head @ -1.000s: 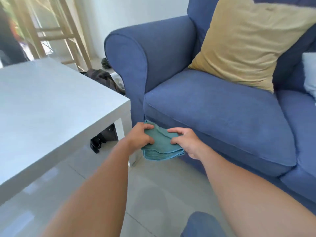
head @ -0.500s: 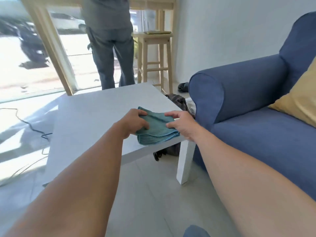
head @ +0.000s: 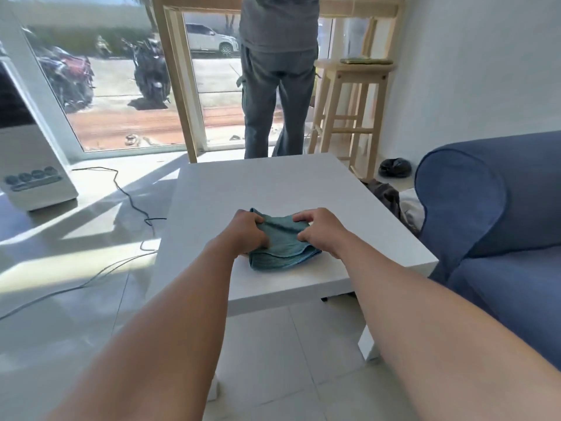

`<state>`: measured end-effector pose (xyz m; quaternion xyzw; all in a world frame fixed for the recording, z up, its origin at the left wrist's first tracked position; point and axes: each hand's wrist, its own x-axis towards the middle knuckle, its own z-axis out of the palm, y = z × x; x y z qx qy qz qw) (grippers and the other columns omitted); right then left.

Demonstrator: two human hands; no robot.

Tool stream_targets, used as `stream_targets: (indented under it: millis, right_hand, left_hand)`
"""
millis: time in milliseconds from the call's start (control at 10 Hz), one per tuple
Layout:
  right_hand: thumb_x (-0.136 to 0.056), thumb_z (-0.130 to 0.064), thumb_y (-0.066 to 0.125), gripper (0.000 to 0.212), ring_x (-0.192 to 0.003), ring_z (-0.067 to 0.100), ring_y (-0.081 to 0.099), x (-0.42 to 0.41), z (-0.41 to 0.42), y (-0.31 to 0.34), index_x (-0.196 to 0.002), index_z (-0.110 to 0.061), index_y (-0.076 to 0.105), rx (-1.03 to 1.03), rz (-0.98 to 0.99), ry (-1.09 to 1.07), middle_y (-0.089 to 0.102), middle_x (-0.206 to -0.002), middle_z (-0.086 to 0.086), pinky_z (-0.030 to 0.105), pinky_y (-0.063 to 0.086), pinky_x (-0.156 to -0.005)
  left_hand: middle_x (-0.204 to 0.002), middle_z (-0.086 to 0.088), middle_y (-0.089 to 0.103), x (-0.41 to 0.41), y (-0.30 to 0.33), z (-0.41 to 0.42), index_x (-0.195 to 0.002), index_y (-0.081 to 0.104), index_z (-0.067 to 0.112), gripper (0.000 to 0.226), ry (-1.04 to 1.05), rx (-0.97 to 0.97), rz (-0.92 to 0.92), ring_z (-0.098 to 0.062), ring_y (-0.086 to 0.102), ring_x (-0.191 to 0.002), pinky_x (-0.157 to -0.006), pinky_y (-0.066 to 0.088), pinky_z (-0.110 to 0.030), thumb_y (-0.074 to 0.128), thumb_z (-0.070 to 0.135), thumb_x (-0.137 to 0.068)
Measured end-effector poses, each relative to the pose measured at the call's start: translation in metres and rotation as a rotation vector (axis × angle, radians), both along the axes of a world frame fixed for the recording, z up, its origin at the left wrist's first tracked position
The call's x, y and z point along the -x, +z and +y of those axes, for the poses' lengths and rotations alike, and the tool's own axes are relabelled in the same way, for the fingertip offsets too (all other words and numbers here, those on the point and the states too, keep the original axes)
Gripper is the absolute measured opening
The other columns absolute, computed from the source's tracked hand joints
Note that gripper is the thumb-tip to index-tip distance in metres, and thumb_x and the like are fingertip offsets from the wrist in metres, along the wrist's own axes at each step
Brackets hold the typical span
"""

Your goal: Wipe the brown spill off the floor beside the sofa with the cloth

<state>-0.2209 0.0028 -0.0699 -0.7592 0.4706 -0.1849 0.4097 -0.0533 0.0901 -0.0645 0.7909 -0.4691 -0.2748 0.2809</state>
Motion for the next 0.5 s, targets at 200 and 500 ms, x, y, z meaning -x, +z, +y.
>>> stream_targets:
  millis: [200, 500]
  right_hand:
    - [-0.088, -0.004, 0.063, 0.051, -0.124, 0.024, 0.055, 0.003, -0.01, -0.01, -0.137, -0.017, 0.064, 0.153, 0.175, 0.083, 0.053, -0.144, 0.007, 0.026, 0.043, -0.09]
    - [-0.097, -0.02, 0.057, 0.034, -0.12, 0.024, 0.062, 0.076, -0.013, 0.028, -0.127, -0.012, 0.069, 0.289, 0.255, -0.067, 0.066, -0.133, 0.006, 0.034, 0.049, -0.1]
  left_hand:
    - [-0.131, 0.0, 0.031, -0.001, 0.0, -0.012, -0.127, 0.056, 0.024, 0.054, -0.058, -0.196, -0.346, -0.027, 0.036, -0.121, -0.091, 0.041, -0.042, 0.064, 0.032, -0.074]
    - [-0.133, -0.004, 0.045, 0.032, 0.03, -0.035, -0.122, 0.065, 0.02, 0.038, -0.228, -0.072, -0.536, -0.029, 0.047, -0.12, -0.098, 0.045, -0.045, 0.064, 0.034, -0.087]
